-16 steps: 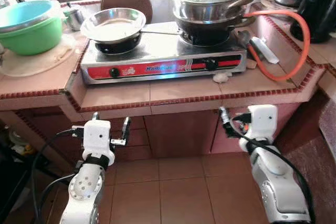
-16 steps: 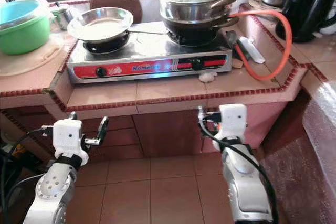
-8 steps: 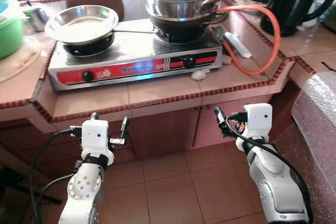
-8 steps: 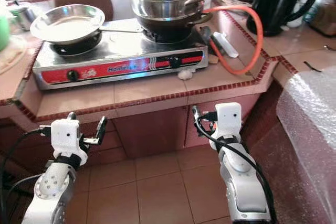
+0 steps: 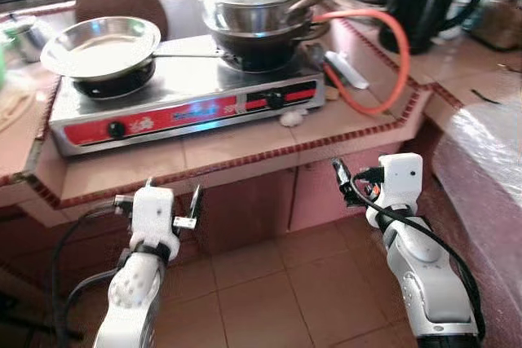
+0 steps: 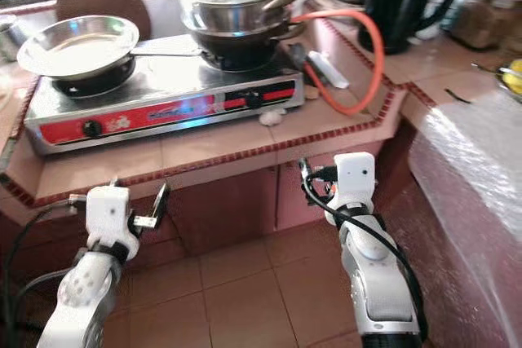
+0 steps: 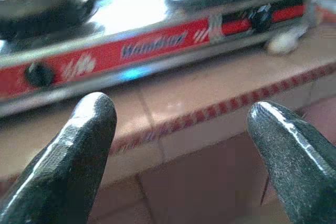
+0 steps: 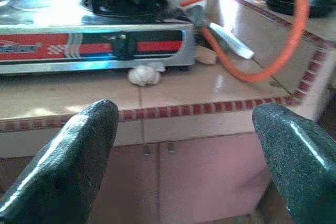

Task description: Kitchen organization

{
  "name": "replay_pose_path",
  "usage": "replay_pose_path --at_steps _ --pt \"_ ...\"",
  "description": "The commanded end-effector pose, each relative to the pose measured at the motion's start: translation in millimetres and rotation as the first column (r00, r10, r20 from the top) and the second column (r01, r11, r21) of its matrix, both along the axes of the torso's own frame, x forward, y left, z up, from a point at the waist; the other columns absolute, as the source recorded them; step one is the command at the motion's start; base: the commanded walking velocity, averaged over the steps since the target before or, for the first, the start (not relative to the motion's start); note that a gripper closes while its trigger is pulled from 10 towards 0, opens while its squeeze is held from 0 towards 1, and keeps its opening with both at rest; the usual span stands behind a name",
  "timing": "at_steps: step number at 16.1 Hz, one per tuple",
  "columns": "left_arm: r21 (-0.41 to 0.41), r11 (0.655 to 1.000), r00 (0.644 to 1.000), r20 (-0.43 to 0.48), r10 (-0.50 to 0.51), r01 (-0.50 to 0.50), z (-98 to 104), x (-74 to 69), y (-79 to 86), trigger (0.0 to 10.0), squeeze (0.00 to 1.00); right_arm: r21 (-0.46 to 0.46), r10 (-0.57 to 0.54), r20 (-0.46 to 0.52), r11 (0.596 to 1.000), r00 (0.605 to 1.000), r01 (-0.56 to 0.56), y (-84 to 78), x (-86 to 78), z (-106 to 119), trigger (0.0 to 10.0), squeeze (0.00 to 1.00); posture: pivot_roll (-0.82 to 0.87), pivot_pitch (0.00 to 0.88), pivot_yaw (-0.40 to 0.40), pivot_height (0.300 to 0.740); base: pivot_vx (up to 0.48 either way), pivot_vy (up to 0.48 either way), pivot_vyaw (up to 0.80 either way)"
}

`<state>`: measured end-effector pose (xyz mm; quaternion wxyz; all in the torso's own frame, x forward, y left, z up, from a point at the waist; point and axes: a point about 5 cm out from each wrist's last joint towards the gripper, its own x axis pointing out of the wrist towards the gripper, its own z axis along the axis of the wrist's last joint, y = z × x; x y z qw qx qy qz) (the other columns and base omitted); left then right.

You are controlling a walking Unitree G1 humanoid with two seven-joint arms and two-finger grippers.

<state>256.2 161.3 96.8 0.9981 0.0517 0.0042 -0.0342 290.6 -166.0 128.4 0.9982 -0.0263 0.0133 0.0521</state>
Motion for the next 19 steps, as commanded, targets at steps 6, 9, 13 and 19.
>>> replay_pose_path --at_steps 6,9,13,19 --pt "0.008 1.0 1.0 -0.013 -0.001 0.002 -3.7 -3.9 2.6 10.0 0.0 0.011 0.009 -0.003 1.0 1.0 -0.009 5.3 -2.4 -1.5 10.0 0.0 -0.17 0.062 0.073 0.74 0.0 0.0 -0.77" --pt "-0.012 1.0 1.0 -0.017 -0.018 0.017 -4.2 -4.6 -1.8 10.0 0.0 0.01 0.01 -0.001 1.0 1.0 -0.01 5.2 -1.4 -0.8 10.0 0.0 -0.16 0.064 0.071 0.74 0.0 0.0 -0.77" --pt "-0.009 1.0 1.0 -0.012 -0.025 0.024 -3.6 -2.5 -4.4 10.0 0.0 0.011 0.01 0.001 1.0 1.0 -0.01 5.5 -1.2 -0.7 10.0 0.0 -0.17 0.062 0.072 0.74 0.0 0.0 -0.77" --pt "-0.011 1.0 1.0 -0.005 -0.026 0.026 -2.4 -0.8 -5.5 10.0 0.0 0.016 0.011 0.003 1.0 1.0 -0.011 7.1 -1.5 -0.8 10.0 0.0 -0.17 0.06 0.076 0.74 0.0 0.0 -0.77"
